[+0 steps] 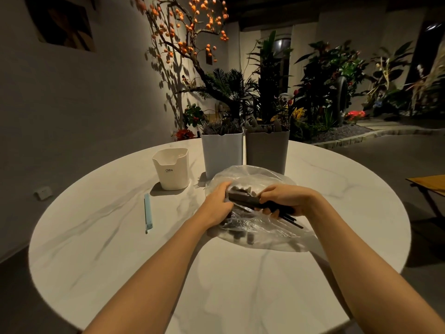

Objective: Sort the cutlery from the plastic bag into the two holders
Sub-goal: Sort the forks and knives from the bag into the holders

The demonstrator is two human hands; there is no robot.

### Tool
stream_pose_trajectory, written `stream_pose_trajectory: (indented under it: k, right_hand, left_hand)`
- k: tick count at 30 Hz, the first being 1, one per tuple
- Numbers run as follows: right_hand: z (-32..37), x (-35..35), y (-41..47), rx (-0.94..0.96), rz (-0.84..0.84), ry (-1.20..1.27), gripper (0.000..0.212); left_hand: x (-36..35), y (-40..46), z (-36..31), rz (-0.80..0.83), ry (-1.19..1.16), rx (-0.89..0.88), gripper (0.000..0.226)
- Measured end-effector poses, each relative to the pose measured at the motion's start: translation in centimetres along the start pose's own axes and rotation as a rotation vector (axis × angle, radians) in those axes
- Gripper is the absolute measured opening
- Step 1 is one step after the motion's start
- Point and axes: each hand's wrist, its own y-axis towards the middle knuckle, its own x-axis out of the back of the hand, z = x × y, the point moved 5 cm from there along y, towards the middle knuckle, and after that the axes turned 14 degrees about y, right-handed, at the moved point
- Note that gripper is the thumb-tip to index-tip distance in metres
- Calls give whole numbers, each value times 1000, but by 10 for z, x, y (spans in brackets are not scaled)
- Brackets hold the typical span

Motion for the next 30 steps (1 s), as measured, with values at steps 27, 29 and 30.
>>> stream_pose_trajectory:
  k: [27,29,30]
  right_hand:
    - [7,11,-17,92,63,-311,17]
    - [7,12,-17,109,55,-293,16]
    - [8,13,-17,120,48,-291,15]
  left_hand:
    - [25,-7,-1,-352,-72,13,28]
    - [28,-8,-5,-389,-101,14,30]
    - [29,-8,-7,-398,-112,16,32]
